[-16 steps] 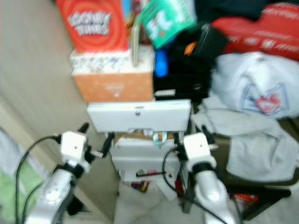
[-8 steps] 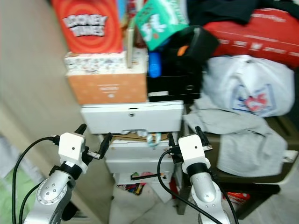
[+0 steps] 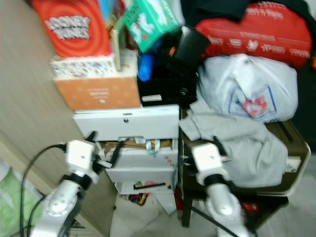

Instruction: Clean up the room

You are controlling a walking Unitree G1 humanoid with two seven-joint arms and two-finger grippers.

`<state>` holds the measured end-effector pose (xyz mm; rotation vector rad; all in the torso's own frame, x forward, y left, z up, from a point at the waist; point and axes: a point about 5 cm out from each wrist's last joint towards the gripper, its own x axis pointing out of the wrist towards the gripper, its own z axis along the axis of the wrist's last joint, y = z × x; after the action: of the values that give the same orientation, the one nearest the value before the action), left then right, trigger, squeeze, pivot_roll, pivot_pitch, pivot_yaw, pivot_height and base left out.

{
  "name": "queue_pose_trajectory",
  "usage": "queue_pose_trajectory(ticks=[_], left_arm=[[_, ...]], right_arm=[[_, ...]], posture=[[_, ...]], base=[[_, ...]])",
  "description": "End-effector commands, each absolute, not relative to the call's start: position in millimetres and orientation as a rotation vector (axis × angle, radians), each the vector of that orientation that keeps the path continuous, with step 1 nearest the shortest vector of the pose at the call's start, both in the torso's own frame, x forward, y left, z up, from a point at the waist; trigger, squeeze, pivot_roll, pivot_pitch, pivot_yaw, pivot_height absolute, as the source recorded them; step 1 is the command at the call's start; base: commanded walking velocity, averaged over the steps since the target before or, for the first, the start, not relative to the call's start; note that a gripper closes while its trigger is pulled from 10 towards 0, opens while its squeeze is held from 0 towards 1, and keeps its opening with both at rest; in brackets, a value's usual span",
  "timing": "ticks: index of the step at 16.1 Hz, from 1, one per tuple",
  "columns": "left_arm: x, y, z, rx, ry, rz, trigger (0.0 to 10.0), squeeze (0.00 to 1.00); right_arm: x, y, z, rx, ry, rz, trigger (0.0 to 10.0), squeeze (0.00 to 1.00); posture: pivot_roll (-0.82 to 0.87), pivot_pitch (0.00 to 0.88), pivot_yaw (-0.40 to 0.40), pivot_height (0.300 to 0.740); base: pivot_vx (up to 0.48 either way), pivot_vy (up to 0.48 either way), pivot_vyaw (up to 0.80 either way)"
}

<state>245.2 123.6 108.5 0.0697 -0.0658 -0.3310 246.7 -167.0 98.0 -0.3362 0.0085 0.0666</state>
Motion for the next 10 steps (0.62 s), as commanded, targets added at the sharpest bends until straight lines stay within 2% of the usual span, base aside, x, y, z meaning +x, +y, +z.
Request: queue_pose_trajectory(ticks=[1,2,10], left_arm=[[245.8,133.3,107.9,0.086,-0.054,-0.307,10.0,0.0],[245.8,133.4,107.9,0.086,-0.054,-0.306,10.0,0.0],[246.9,135.7,106.6,0.061,-0.044,-0.296,10.0,0.0]], right_arm=[[249.3,-157.5,100.0,-0.318,-0.004,0.096,10.0,0.0],[249.3,-157.5,100.0,-0.318,-0.003,0.097,10.0,0.0],[250.4,-156.8,98.9,-0.315,0.001,0.1,10.0,0.0]], posture=[[-0.02,0.0,0.052,0.74],[-0.02,0.0,0.052,0.74],[-0.02,0.0,0.052,0.74]], base=[[0.0,-0.266,0.0],[0.0,-0.262,0.0],[0.0,0.0,0.0]])
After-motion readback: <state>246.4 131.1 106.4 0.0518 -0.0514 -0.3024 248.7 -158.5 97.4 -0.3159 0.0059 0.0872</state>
